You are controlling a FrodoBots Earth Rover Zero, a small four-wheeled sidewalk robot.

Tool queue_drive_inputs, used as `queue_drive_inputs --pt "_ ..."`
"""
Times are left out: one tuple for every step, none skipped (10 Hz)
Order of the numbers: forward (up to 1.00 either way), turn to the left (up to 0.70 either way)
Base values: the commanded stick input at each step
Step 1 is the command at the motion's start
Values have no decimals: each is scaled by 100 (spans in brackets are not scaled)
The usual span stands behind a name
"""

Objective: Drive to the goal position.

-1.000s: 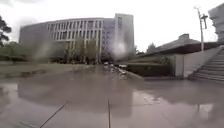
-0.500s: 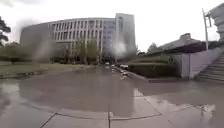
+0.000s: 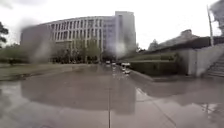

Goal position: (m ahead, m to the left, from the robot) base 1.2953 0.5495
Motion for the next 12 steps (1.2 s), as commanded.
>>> queue_drive_inputs --pt "70 0" --pt "70 0" --pt "70 0" --pt "70 0" --pt "70 0" --pt "70 0" --pt "70 0" --pt "70 0" --pt "70 0" --pt "70 0" --pt "70 0" --pt "70 0"
